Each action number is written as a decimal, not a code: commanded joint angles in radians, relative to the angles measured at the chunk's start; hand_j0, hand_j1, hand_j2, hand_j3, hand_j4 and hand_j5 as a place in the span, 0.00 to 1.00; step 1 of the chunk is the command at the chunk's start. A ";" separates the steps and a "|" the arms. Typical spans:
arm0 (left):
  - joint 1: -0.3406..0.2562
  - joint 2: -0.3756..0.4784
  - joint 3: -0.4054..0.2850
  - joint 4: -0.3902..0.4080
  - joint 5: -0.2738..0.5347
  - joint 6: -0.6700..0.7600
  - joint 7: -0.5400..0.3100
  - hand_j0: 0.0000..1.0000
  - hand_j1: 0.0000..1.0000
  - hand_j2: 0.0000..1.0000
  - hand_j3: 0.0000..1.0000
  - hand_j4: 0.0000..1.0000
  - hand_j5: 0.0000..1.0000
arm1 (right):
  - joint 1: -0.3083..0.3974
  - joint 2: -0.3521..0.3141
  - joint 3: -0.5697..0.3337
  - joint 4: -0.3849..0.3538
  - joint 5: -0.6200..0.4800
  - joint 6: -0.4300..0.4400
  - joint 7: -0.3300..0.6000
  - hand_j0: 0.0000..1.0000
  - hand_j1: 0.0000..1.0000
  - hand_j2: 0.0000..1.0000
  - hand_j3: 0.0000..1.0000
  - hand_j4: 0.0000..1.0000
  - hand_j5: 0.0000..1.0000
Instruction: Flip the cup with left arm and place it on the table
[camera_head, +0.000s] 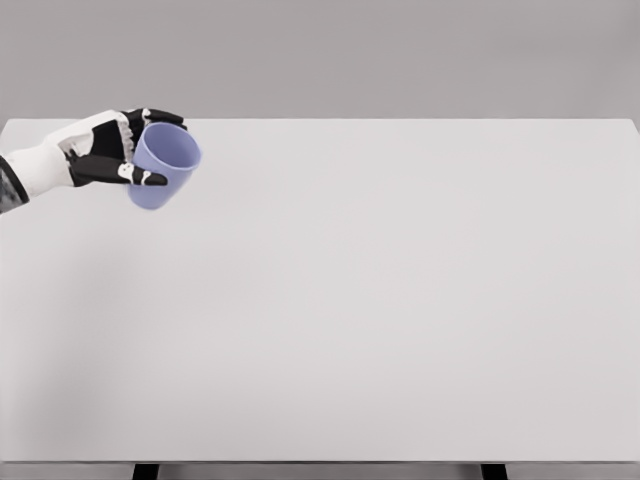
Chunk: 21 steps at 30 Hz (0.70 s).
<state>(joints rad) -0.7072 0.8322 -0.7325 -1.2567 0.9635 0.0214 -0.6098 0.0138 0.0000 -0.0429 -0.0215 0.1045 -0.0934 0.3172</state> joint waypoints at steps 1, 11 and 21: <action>0.000 -0.038 0.005 0.000 0.034 0.005 -0.001 0.74 0.74 0.74 0.74 0.74 0.74 | 0.000 0.000 0.000 0.000 0.000 0.000 0.000 1.00 1.00 1.00 1.00 1.00 1.00; 0.025 -0.123 0.007 -0.006 0.070 0.029 -0.001 0.74 0.74 0.74 0.74 0.74 0.74 | 0.000 0.000 0.000 0.000 0.000 0.000 0.000 1.00 1.00 1.00 1.00 1.00 1.00; 0.069 -0.154 0.018 -0.001 0.060 0.026 -0.001 0.78 0.78 0.78 0.78 0.78 0.78 | 0.000 0.000 0.000 0.000 0.000 0.000 0.000 1.00 1.00 1.00 1.00 1.00 1.00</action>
<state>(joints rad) -0.6366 0.6830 -0.7220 -1.2589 1.0199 0.0477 -0.6106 0.0138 0.0000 -0.0429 -0.0215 0.1045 -0.0934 0.3172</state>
